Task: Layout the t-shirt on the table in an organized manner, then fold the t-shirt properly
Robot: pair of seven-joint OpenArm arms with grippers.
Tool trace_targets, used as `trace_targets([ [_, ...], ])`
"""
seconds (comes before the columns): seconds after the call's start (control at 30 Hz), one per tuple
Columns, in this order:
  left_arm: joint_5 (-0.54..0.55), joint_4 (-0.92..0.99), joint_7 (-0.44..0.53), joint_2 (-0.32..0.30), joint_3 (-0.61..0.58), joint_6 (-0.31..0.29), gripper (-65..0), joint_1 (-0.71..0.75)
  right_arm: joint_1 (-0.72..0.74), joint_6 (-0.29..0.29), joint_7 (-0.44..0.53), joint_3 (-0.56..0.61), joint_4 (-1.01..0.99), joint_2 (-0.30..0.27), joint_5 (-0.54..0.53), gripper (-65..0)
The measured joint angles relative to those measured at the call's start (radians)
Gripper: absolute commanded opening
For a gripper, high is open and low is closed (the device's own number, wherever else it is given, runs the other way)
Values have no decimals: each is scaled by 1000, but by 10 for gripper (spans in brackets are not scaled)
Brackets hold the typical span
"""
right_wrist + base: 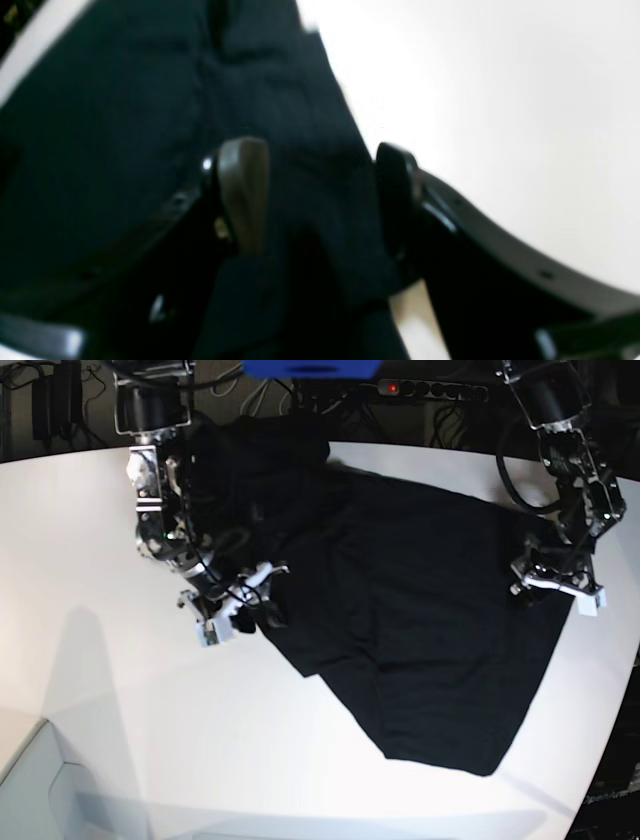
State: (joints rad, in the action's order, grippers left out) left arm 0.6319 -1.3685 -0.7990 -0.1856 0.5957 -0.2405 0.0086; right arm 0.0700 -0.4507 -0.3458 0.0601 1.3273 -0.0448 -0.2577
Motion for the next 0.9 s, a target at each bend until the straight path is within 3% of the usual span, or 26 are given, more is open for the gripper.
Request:
trace_targets([
  [0.5,0,0,0,0,-1,0,-319,0,80,2,-1,2,-130,1,-2,-318],
  [0.57,0,0,-1,0,-1,0,-319,0,78,1,1,2,-127,1,-2,-375],
  [0.73,0,27,-2,1,-1,0,-319,0,79,1,1,2,-127,1,-4,-650],
  [0.9,0,30,-3,0,-1,0,-319,-1,79,1,1,2,-126,0,-5,-650],
])
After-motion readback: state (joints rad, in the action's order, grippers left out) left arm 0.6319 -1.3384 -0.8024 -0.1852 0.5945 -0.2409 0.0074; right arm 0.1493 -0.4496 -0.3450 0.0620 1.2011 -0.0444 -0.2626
